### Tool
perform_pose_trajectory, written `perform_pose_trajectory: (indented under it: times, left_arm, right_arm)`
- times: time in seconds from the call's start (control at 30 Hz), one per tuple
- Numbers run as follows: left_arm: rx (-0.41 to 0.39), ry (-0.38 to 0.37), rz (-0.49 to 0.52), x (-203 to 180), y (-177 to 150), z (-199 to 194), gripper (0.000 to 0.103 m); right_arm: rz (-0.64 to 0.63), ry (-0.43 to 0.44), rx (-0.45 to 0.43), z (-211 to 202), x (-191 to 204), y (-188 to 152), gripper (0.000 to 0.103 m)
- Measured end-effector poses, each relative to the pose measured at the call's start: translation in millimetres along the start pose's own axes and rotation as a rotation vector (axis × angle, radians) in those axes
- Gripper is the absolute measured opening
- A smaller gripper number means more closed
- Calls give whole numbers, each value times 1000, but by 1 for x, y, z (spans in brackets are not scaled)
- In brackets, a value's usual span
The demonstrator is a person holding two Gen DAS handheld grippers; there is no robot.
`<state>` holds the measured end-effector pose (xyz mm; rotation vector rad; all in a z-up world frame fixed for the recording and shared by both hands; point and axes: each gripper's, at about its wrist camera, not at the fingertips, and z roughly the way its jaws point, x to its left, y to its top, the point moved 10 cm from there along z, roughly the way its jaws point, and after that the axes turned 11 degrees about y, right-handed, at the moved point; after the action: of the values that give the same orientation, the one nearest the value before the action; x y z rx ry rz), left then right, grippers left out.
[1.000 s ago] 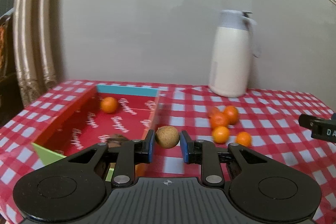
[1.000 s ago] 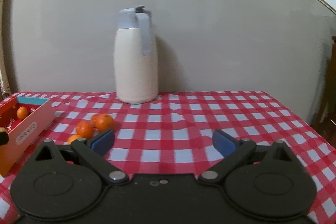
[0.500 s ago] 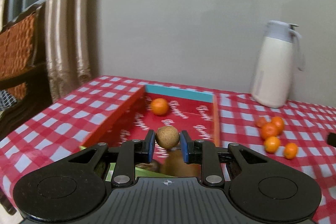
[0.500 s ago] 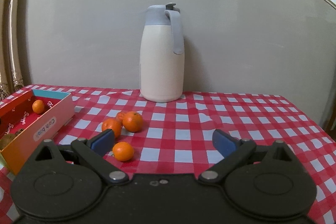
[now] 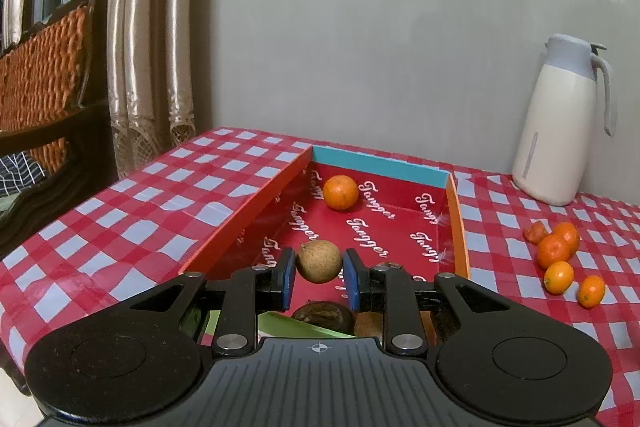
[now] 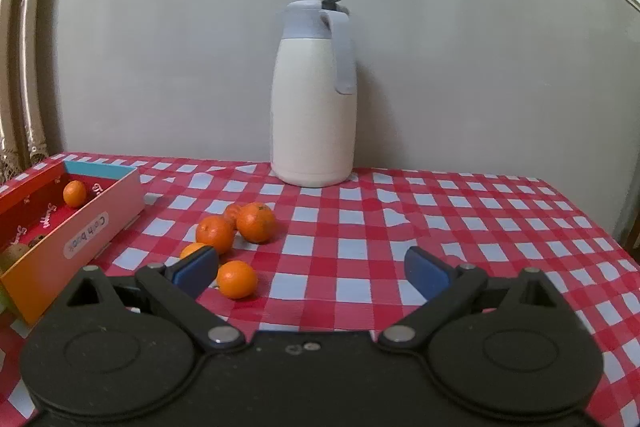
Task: Organize fruits
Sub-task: 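Carry the small brown fruit into the red box and open the left gripper, then lower the right gripper onto an orange and grasp it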
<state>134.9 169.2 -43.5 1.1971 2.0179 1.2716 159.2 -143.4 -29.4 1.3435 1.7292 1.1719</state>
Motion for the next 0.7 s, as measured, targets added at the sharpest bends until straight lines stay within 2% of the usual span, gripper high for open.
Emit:
perform_pose_trajectory:
  times: [0.33, 0.4, 0.47, 0.5, 0.57, 0.7]
  left_arm:
    - [-9, -2, 33, -7, 0, 0, 28]
    - [-13, -9, 29, -7, 0, -3, 39]
    - [-41, 6, 29, -7, 2, -8, 81]
    - [-67, 19, 29, -5, 5, -12, 86]
    - [-103, 32, 32, -3, 9, -18, 89]
    - [-96, 36, 12, 6, 10, -16, 90]
  right_arm:
    - [4, 19, 11, 5, 4, -4, 99]
    - [2, 27, 14, 7, 6, -5, 99]
    - [-1, 33, 17, 9, 9, -5, 99]
    - [-3, 35, 17, 10, 9, -5, 99]
    - [-3, 43, 21, 13, 11, -6, 98]
    - [12, 65, 38, 21, 14, -10, 93]
